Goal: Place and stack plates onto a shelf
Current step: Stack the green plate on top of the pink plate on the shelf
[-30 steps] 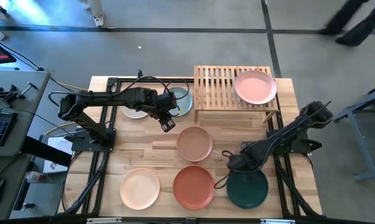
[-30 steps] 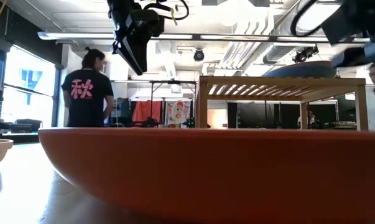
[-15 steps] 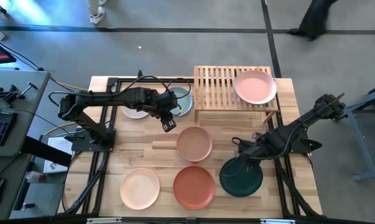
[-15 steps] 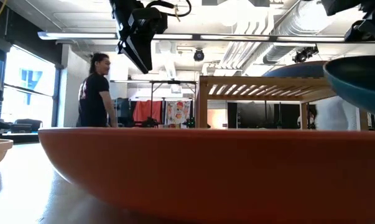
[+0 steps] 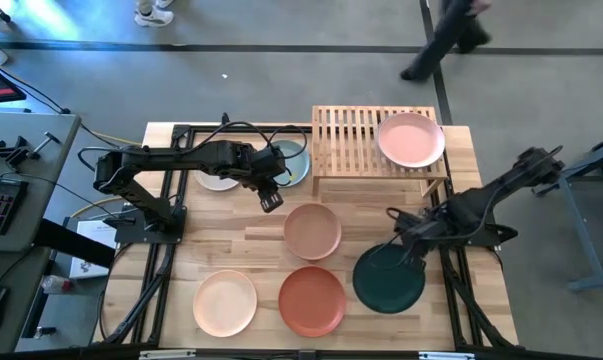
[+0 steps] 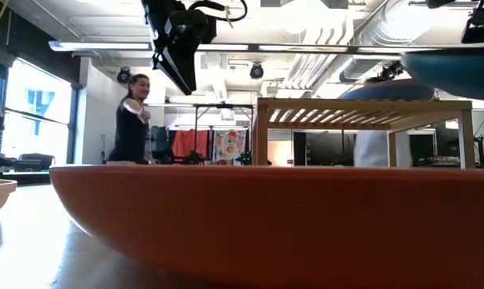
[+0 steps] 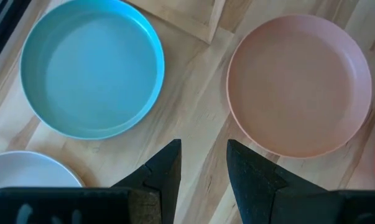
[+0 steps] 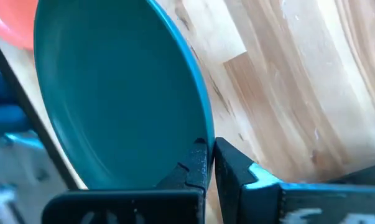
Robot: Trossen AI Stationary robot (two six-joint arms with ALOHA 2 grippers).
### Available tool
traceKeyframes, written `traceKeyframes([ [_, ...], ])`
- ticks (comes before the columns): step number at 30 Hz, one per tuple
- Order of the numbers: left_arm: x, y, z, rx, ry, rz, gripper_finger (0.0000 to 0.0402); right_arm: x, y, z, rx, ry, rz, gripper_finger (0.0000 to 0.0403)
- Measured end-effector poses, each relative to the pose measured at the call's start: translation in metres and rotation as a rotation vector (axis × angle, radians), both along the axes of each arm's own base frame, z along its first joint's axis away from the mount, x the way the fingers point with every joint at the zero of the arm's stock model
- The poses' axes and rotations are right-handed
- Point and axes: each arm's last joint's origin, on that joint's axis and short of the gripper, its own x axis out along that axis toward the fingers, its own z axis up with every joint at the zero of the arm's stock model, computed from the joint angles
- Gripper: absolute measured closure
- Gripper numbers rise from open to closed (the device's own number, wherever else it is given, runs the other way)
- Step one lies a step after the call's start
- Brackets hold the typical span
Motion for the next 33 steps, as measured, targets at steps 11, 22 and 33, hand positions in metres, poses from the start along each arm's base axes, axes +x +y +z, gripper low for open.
traceKeyframes([
  [11, 0.0, 0.0, 0.0, 0.032, 0.017, -0.078, 0.0286, -0.024, -0.033, 0.026, 0.174, -0.136, -0.351, 0.0403],
  [22, 0.0, 0.0, 0.0, 0.067, 0.036, -0.163, 0.0286, -0.038, -0.065, 0.044, 0.25, -0.335, -0.643, 0.0403],
  [33, 0.0, 0.0, 0.0, 0.107, 0.059, -0.262, 0.0286, -0.054, -0.093, 0.092, 0.083, -0.539, -0.854, 0.0403],
])
